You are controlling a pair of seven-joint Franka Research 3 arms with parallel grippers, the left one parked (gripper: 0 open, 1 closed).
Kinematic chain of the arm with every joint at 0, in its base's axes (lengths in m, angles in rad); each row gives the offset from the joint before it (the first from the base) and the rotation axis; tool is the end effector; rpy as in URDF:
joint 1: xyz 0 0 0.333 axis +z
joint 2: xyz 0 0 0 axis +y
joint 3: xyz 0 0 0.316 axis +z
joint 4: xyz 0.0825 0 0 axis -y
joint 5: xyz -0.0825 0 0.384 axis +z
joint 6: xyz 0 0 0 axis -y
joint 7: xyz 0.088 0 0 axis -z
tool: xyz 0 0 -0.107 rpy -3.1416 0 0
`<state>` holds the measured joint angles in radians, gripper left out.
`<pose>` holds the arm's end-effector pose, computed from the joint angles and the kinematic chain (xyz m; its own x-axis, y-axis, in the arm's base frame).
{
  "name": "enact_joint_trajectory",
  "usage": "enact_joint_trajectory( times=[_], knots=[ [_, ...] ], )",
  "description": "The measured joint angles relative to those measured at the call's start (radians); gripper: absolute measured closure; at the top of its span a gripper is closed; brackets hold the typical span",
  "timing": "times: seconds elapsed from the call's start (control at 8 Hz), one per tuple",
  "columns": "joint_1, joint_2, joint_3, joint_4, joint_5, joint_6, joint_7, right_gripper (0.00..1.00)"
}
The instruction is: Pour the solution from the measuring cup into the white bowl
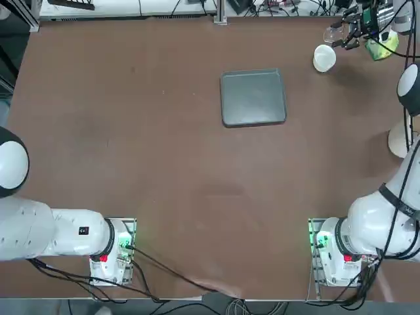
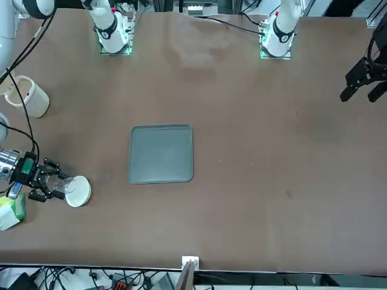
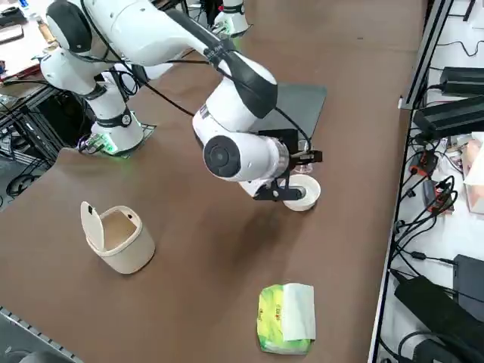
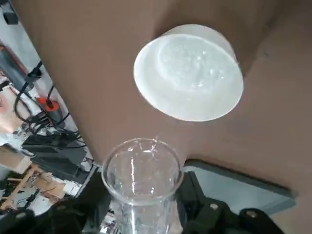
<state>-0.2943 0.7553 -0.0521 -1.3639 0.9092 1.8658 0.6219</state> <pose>0.7009 -0.1799 0.2747 0.2875 -0.7001 -0.6536 -0.9400 -0.0754 -0.3328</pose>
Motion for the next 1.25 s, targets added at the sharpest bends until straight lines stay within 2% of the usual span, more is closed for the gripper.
enact_joint_trajectory(
  times=[0.12,0.38,0.62,0.88,1.0,1.25],
  knots=[
    [0.008,-0.002,0.000,0.003,-0.082,0.001,0.008,0.26],
    [0.036,-0.019,0.006,0.019,-0.361,0.000,0.097,0.26],
    [0.131,-0.082,0.011,0.027,-0.681,-0.022,0.317,0.26],
    [0.225,-0.158,0.012,0.005,-0.915,-0.143,0.558,0.26],
    [0.264,-0.194,0.012,-0.038,-1.014,-0.180,0.680,0.26],
    [0.347,-0.269,0.012,-0.194,-1.181,-0.190,0.897,0.26]
  ],
)
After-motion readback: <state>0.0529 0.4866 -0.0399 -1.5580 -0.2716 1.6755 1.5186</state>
